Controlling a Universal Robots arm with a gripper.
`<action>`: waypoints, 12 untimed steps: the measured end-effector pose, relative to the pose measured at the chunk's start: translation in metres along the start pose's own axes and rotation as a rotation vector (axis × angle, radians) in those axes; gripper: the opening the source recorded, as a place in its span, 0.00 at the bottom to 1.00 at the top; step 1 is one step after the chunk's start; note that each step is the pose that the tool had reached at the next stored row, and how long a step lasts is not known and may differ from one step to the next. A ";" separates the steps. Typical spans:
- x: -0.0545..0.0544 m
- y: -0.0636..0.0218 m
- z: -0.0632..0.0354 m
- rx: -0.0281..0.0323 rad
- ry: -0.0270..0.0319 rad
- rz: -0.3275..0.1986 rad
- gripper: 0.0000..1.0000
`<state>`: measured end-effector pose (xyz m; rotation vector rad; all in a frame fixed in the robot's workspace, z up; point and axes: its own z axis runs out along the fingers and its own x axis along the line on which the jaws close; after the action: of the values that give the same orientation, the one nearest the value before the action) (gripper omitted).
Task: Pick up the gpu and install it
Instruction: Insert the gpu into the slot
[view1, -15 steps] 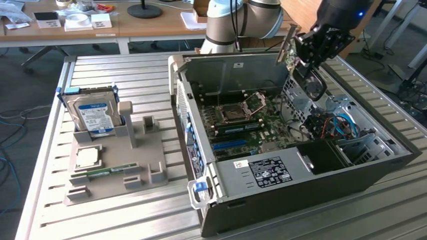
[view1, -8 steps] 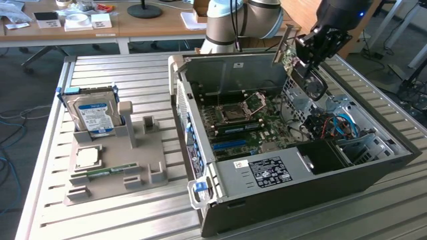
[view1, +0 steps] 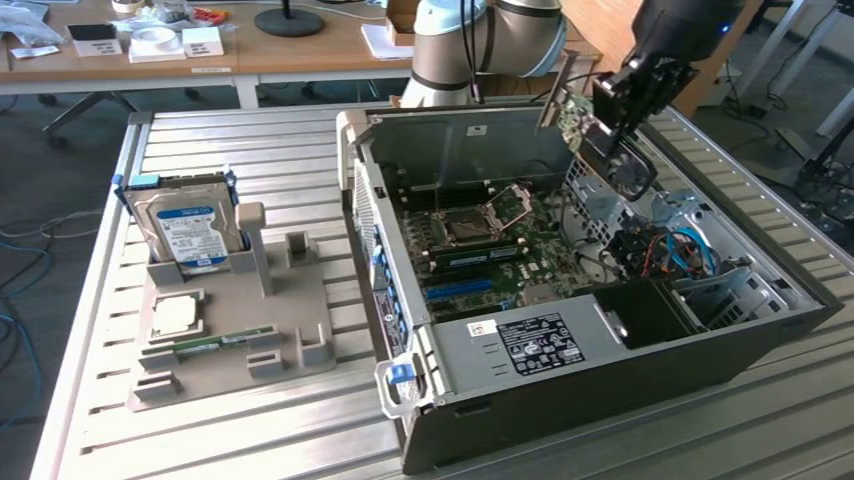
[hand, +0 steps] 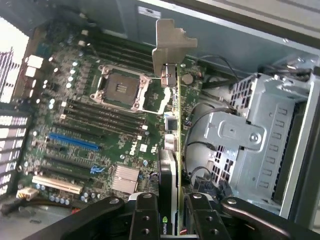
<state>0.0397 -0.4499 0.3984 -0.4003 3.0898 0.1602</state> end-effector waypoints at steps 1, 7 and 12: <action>0.000 0.0000 0.0001 -0.0006 0.0018 -0.018 0.27; 0.000 0.0000 0.0004 -0.0043 0.0121 -0.122 0.27; 0.000 -0.0001 0.0007 -0.0072 0.0205 -0.206 0.27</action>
<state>0.0397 -0.4499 0.3978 -0.7203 3.0421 0.1635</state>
